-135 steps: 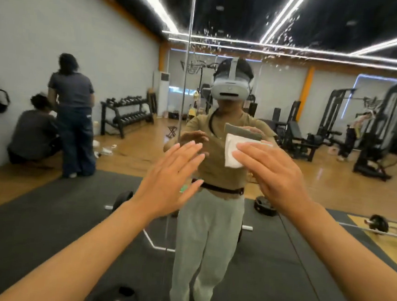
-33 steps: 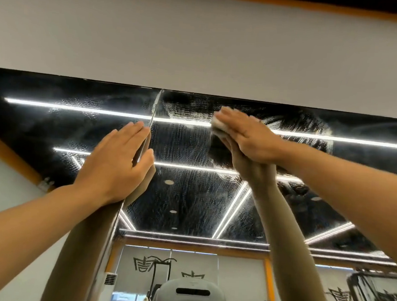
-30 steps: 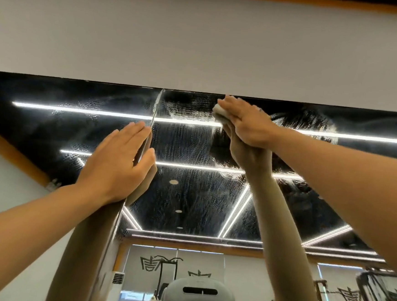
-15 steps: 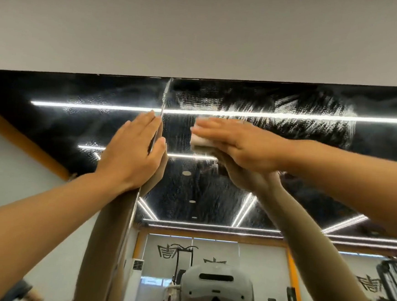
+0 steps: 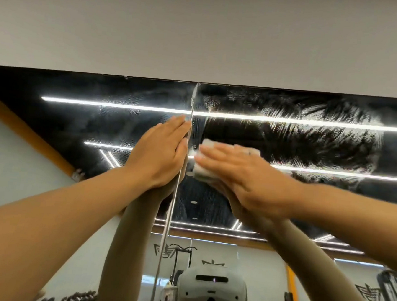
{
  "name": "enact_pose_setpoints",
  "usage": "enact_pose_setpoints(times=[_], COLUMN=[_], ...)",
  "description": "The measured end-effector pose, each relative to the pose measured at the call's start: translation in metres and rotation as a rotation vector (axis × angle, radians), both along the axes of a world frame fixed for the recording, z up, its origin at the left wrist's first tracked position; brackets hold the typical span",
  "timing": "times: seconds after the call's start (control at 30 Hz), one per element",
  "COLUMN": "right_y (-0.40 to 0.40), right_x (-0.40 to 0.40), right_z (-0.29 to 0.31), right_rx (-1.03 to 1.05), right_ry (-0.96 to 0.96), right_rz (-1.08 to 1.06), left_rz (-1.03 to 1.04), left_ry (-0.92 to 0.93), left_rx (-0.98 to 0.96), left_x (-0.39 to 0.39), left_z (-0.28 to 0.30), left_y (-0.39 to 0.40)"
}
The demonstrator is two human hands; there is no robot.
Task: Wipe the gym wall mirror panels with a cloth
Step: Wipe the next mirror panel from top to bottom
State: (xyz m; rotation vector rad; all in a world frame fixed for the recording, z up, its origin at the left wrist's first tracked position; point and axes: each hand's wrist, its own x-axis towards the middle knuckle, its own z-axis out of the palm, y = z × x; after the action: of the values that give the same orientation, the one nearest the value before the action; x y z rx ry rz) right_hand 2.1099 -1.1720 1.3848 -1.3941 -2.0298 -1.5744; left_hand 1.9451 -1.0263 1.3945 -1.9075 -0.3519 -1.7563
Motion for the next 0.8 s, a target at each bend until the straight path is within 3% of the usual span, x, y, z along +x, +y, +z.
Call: enact_pose_setpoints(times=[0.13,0.23,0.4,0.5,0.63,0.8], right_y=[-0.007,0.003,0.032,0.043,0.040,0.013], right_x=[-0.001,-0.007,-0.038,-0.056,-0.049,-0.013], right_z=[-0.011,0.028,0.118,0.141,0.122,0.054], right_rx=[-0.046,0.044,0.275,0.343,0.310,0.110], right_ry=[-0.020,-0.003,0.208,0.239,0.223,0.067], right_rz=[-0.049,-0.042,0.007,-0.021,0.019,0.034], left_rz=[0.001,0.000,-0.021,-0.046,-0.074,-0.085], left_ry=[0.046,0.029,0.002,-0.014,-0.028,-0.014], left_rx=[0.023,0.045,0.069,0.075,0.046,0.028], left_x=[-0.006,-0.004,-0.003,-0.004,-0.005,-0.007], left_z=[-0.001,0.000,-0.001,0.000,-0.002,-0.003], left_y=[0.003,0.008,0.013,0.013,0.009,0.008])
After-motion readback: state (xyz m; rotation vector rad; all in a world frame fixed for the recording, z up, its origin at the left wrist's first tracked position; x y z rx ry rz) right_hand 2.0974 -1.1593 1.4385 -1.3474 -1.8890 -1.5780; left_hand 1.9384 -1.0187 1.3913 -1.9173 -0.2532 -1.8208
